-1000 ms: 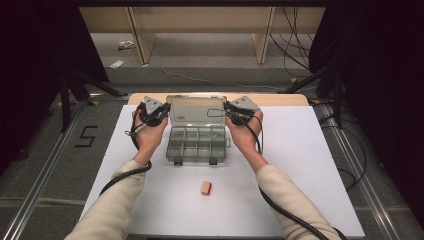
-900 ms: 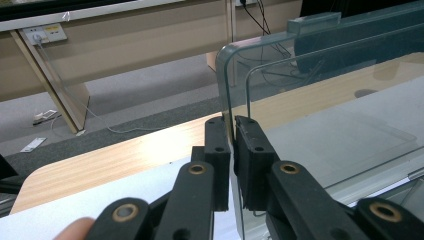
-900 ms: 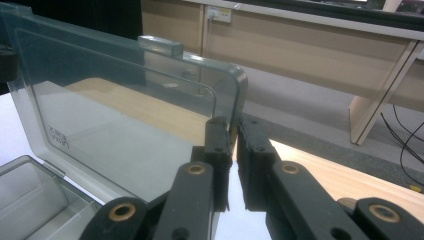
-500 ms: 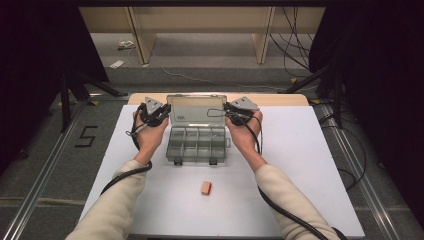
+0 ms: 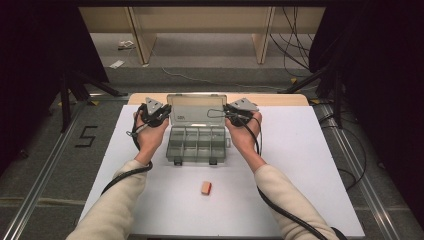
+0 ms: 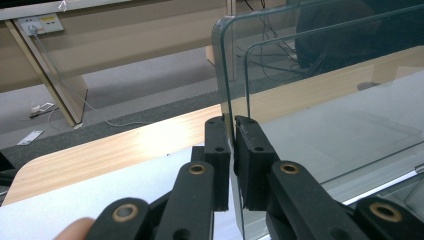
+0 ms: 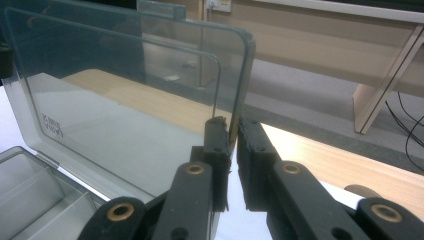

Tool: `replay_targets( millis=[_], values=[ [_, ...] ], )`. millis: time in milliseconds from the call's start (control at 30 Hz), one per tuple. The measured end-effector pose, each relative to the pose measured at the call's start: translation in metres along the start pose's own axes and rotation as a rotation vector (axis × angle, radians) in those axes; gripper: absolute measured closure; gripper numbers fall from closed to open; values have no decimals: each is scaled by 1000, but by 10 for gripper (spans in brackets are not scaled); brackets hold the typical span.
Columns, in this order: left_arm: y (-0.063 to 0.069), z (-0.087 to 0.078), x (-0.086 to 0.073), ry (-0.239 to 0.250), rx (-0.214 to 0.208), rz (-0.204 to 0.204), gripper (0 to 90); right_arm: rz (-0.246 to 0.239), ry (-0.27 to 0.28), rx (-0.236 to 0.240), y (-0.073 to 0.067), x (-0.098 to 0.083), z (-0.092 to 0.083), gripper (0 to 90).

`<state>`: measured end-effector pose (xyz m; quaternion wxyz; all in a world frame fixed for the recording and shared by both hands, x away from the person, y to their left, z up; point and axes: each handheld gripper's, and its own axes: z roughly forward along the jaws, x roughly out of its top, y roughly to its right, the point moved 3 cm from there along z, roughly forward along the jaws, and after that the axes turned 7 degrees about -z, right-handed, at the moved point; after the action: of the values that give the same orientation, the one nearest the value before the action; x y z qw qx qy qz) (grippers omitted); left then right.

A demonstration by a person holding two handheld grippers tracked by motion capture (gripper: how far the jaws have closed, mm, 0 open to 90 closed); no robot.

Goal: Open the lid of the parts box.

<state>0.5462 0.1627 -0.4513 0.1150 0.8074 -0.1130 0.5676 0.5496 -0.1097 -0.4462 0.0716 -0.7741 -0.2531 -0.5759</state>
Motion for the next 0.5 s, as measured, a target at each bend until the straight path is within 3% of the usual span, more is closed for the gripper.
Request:
replay_targets(
  millis=[500],
  values=[
    [0,4,-5,-16,1,-4,839,8,-21,9,-1,-8,4,837]
  ],
)
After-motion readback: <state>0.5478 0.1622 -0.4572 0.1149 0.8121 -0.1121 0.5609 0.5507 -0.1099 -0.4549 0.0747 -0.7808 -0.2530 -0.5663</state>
